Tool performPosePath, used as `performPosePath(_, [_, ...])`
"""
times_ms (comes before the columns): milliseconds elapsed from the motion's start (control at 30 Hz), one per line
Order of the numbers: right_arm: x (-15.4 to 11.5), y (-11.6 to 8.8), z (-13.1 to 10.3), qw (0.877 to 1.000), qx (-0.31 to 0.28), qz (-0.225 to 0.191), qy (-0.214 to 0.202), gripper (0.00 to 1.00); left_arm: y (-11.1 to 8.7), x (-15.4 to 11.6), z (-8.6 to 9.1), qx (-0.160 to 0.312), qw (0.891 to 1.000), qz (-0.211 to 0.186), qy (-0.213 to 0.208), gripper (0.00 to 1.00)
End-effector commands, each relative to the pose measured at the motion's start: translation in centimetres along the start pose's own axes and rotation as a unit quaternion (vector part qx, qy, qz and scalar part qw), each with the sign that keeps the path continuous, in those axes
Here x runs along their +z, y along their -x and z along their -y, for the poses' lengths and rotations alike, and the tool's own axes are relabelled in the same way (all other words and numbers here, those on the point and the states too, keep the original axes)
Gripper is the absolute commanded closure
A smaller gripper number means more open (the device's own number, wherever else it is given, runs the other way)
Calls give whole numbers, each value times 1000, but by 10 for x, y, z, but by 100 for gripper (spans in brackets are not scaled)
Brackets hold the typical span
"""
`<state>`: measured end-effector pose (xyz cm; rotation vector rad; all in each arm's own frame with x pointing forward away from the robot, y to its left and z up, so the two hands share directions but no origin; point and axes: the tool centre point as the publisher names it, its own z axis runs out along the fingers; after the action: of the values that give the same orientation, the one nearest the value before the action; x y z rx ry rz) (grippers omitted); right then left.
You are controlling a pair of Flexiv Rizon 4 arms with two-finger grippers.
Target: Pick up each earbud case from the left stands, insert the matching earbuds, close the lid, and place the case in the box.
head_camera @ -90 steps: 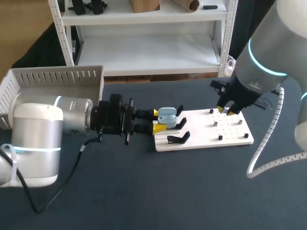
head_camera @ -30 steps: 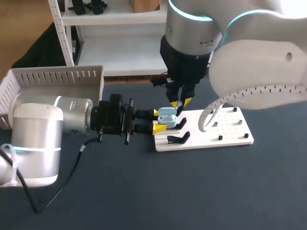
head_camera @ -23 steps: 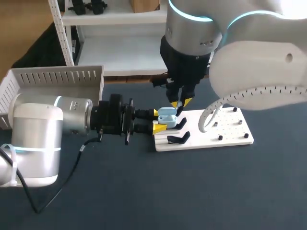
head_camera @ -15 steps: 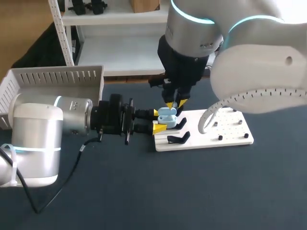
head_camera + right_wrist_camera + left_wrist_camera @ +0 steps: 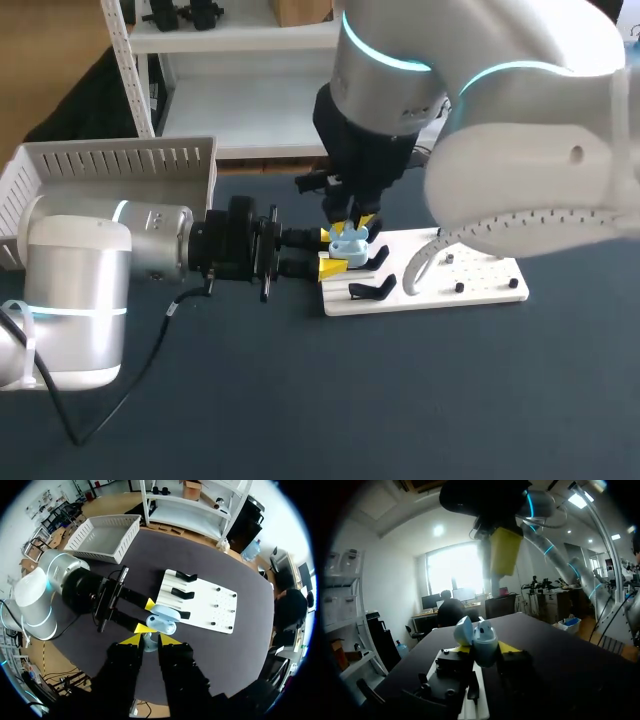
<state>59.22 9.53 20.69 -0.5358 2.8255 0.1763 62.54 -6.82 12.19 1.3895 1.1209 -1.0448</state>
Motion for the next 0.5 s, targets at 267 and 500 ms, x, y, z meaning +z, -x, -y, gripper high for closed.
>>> performPosePath(267, [17,13,-14,1000,8,-9,-25,100,0,0,0,1,1000,1,1,100])
performPosePath(500, [23,15,-11,999,16,-11,-32,100,0,0,0,1,1000,1,1,100])
